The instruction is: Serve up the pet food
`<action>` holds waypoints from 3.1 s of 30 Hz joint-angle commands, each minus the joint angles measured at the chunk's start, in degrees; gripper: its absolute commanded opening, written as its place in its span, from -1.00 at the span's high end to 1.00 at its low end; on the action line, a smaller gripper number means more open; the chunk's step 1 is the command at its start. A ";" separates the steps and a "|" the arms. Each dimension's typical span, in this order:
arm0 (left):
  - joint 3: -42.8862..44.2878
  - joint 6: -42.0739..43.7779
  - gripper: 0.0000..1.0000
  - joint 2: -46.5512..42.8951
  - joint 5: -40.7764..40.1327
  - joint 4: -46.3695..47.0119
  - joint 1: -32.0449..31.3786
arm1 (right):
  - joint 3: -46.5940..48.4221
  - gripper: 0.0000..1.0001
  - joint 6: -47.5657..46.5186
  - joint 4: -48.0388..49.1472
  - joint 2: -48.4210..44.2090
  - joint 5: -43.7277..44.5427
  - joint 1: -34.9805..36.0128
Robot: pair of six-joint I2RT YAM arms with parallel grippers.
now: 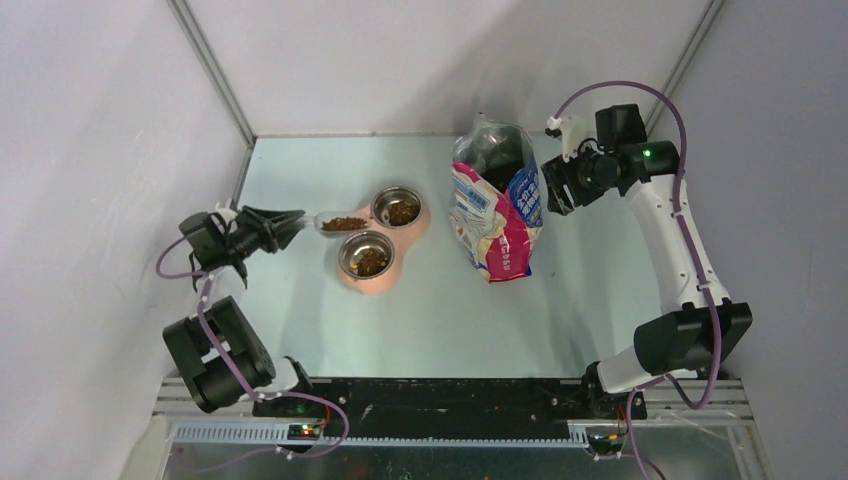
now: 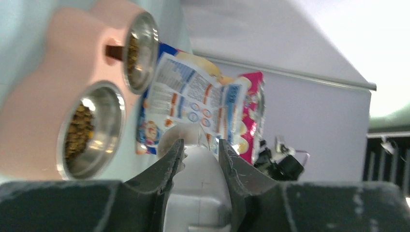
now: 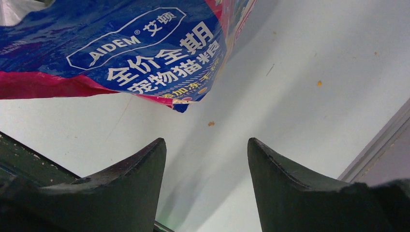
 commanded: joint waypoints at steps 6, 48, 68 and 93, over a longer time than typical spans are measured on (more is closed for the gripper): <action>-4.91 18.16 1.00 -8.39 -9.56 -13.02 6.71 | 3.03 -0.31 -1.89 0.26 -1.06 -1.49 0.36; 10.59 46.04 1.00 -5.59 -27.40 -34.42 -5.99 | -0.39 -0.32 -5.26 -0.13 -4.92 0.26 2.16; 12.42 48.88 1.00 -3.76 -26.66 -33.71 -14.00 | -0.40 -0.32 -6.19 -0.13 -4.41 1.52 3.51; 30.86 67.96 1.00 -0.98 -28.26 -47.64 -23.51 | 0.09 -0.33 -7.13 -0.47 -4.10 2.34 3.93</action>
